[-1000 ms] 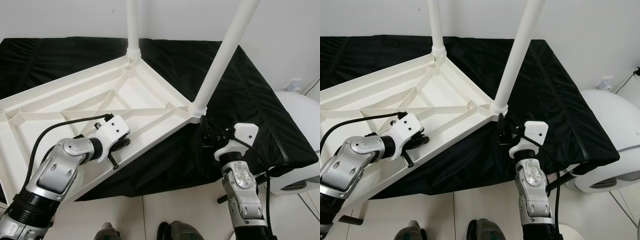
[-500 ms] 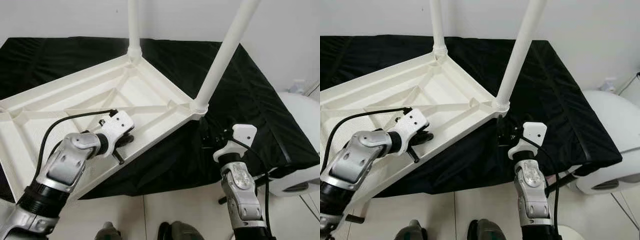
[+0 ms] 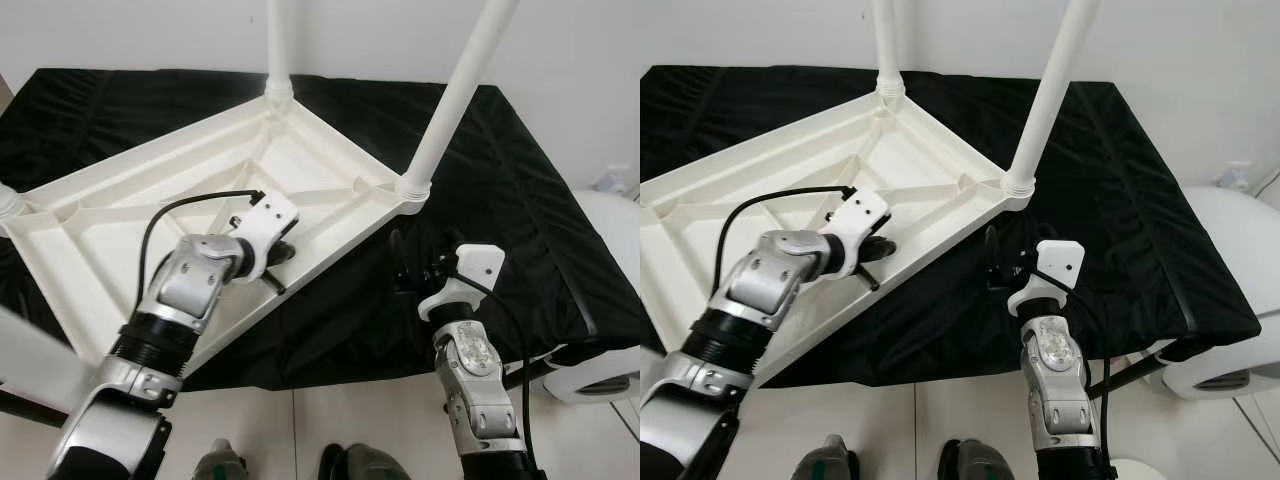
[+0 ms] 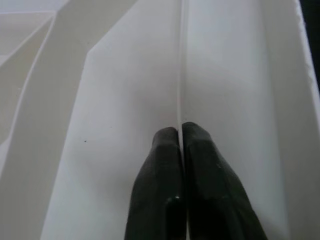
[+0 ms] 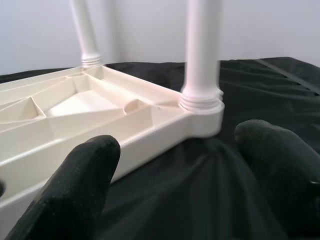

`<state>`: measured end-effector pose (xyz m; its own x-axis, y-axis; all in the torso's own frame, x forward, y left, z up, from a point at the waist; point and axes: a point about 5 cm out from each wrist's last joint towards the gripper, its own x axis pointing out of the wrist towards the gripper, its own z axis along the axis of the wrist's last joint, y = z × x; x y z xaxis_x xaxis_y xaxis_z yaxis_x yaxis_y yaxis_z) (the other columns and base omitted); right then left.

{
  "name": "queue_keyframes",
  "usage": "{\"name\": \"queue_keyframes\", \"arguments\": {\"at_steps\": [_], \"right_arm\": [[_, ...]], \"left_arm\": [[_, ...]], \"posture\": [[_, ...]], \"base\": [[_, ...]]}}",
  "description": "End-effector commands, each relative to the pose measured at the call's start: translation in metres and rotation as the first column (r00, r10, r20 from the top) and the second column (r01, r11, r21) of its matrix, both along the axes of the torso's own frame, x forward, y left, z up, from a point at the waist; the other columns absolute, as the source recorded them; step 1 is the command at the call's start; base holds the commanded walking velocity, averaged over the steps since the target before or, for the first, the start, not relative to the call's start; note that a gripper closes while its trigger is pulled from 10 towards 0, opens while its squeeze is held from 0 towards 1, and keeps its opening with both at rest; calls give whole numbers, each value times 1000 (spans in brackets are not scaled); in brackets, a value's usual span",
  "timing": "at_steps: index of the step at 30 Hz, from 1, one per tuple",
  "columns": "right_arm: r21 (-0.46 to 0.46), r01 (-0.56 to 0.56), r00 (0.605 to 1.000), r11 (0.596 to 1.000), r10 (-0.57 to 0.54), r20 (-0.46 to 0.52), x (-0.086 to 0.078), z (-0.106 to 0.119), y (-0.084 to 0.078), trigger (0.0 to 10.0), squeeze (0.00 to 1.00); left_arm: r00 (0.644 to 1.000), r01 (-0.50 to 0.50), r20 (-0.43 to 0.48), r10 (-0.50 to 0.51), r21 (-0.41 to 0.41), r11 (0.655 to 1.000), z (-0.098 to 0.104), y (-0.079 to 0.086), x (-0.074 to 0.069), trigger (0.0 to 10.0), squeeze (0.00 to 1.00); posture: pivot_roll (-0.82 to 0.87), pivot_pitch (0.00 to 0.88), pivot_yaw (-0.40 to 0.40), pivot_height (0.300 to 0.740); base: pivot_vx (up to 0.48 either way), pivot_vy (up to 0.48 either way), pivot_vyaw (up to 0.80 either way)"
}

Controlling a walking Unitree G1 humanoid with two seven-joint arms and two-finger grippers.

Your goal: Building children table

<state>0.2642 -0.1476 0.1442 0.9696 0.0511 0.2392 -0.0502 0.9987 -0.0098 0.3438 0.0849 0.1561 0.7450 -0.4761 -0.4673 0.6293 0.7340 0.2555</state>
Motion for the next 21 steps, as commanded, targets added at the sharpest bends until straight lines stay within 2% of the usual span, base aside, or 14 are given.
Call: {"name": "queue_keyframes", "arguments": {"at_steps": [1, 6, 9, 14, 15, 17, 21], "right_arm": [[-5, 13, 1000, 1000, -13, -10, -1, -1, -1, 10000, 0], [-8, 4, 1000, 1000, -4, -12, 0, -1, 1, 10000, 0], [-11, -4, 1000, 1000, 3, -12, 2, -1, 3, 10000, 0], [-10, -6, 1000, 1000, 6, -11, 2, 0, 4, 10000, 0], [-9, -7, 1000, 1000, 7, -10, 3, 0, 6, 10000, 0], [-9, -7, 1000, 1000, 7, -10, 3, 0, 6, 10000, 0], [-9, -1, 1000, 1000, 1, -9, 3, 0, 6, 10000, 0]], "left_arm": [[982, -70, 172, 74, -26, 997, 28, -2, 11, 10000, 0], [976, -104, 191, 108, -30, 994, 36, -7, 24, 10000, 0], [967, -142, 207, 149, -49, 989, 47, -10, 40, 10000, 0], [964, -138, 224, 144, -45, 989, 52, -12, 46, 10000, 0], [963, -94, 252, 95, -17, 995, 56, -15, 49, 10000, 0], [963, -94, 252, 95, -17, 995, 56, -15, 49, 10000, 0], [963, -29, 268, 15, 50, 998, 51, -17, 49, 10000, 0]], "posture": [[16, 62, -48, 740], [19, 61, -55, 740], [20, 59, -56, 740], [16, 58, -56, 740], [15, 59, -52, 740], [15, 59, -52, 740], [13, 57, -42, 740]], "base": [[0, 0, 0], [0, 0, 0], [0, 0, 0], [0, 0, 0], [0, 0, 0], [0, 0, 0], [0, 0, 0]]}}
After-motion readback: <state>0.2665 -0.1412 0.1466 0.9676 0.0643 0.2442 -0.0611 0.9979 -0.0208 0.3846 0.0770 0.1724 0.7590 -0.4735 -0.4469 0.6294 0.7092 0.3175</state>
